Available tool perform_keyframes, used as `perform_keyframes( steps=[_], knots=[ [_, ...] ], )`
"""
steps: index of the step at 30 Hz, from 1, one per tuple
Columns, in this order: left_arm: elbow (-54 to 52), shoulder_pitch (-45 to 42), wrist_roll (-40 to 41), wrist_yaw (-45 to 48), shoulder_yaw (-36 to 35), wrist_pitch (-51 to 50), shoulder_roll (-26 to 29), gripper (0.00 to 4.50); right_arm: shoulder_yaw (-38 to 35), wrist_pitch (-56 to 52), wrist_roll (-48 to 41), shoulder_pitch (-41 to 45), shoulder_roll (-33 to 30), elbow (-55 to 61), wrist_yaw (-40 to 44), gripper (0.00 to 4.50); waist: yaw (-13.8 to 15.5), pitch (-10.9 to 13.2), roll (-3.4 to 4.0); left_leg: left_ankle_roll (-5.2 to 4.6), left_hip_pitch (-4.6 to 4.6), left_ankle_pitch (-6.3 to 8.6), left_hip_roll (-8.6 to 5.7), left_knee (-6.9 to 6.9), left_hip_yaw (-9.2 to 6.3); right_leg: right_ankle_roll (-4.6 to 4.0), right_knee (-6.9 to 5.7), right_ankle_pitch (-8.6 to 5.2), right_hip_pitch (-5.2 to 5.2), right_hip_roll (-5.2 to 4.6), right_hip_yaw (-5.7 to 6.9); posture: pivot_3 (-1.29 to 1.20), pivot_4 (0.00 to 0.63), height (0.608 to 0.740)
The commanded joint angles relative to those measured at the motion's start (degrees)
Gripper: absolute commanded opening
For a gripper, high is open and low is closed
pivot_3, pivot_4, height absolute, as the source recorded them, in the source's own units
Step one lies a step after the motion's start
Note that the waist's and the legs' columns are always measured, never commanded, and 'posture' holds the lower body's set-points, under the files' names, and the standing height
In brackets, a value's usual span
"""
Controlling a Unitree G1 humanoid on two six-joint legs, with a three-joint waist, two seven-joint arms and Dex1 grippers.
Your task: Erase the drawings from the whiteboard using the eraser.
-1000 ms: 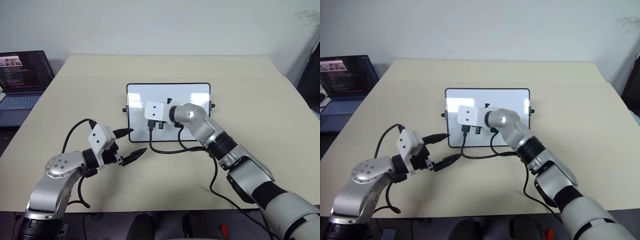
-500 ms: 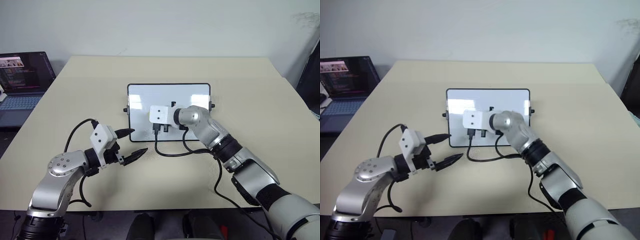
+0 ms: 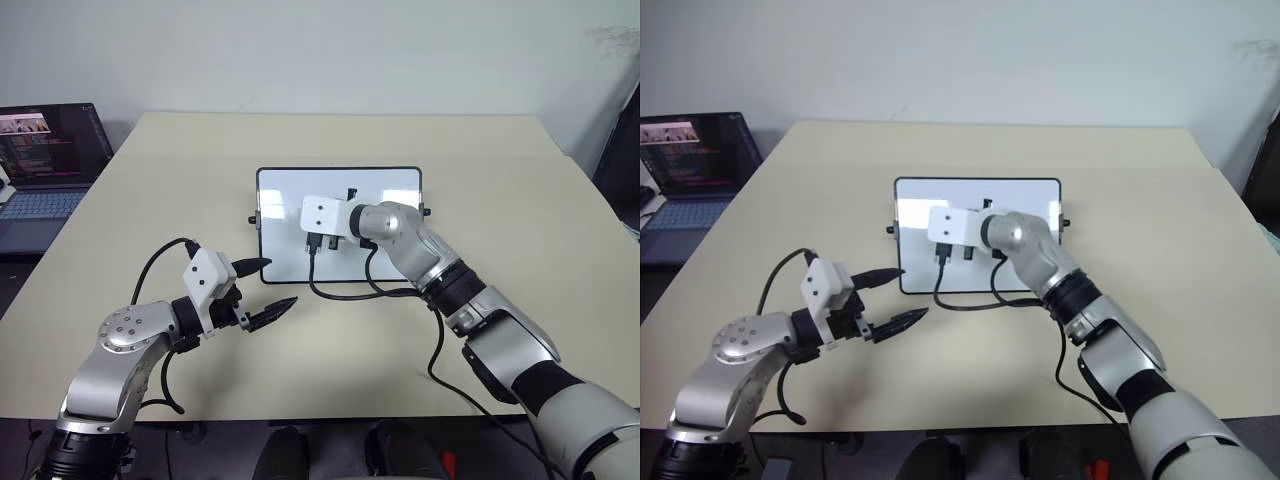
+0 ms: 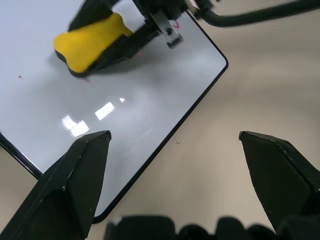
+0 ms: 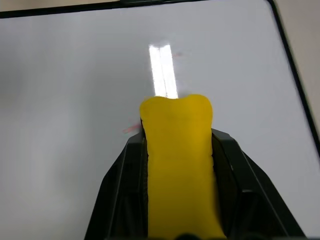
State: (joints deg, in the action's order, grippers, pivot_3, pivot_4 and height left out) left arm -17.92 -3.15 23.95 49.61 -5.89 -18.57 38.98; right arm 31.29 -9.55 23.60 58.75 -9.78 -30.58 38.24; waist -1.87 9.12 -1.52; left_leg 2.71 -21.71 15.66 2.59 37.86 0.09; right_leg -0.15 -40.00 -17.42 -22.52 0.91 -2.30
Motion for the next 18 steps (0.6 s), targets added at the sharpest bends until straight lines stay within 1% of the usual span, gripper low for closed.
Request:
perform_keyframes(
  steps=[1,4,9,12,18],
  knots=[
    [-1.1,-0.9,0.4,0.3,-0.4,0.9,0.0,4.50,1.8,-3.0,2.0,-2.3,-1.9,-0.5,3.8,1.30,0.0,0.0,0.00,0.00,0.01,0.00,0.00,0.00,-0.01,0.00,0.00,0.00,0.01,0.00,0.01,0.00,0.150,0.740],
    [-1.1,-0.9,0.4,0.3,-0.3,0.9,-0.1,4.50,1.6,-2.9,2.3,-2.2,-2.0,0.3,3.5,1.30,0.0,0.0,0.01,0.00,0.11,0.00,0.00,0.00,-0.02,0.00,0.00,0.00,0.12,0.00,0.02,0.00,0.150,0.740],
    [-1.1,-1.0,0.4,0.4,-0.2,1.0,0.0,4.50,-1.2,-1.6,2.6,1.4,-0.8,-2.9,-4.2,1.30,-0.1,0.0,0.05,0.00,0.19,0.00,0.01,0.00,0.00,0.00,0.00,0.00,0.17,0.01,0.00,0.00,0.150,0.740],
    [-1.1,-1.1,0.3,0.4,-0.2,1.0,0.0,4.50,-0.4,-1.8,2.1,1.1,-1.3,-3.3,-2.8,1.30,0.0,0.0,0.06,-0.02,0.21,-0.02,0.00,0.02,-0.01,0.00,0.00,0.00,0.18,0.01,0.01,0.00,0.150,0.740],
    [-1.1,-1.0,0.4,0.3,-0.1,1.0,0.0,4.50,1.9,-3.4,1.9,-2.0,-2.1,-0.4,3.4,1.30,0.0,0.0,0.07,-0.02,0.20,-0.01,0.00,-0.02,0.01,0.00,0.07,0.00,0.21,0.00,-0.02,0.00,0.150,0.740]
  ],
)
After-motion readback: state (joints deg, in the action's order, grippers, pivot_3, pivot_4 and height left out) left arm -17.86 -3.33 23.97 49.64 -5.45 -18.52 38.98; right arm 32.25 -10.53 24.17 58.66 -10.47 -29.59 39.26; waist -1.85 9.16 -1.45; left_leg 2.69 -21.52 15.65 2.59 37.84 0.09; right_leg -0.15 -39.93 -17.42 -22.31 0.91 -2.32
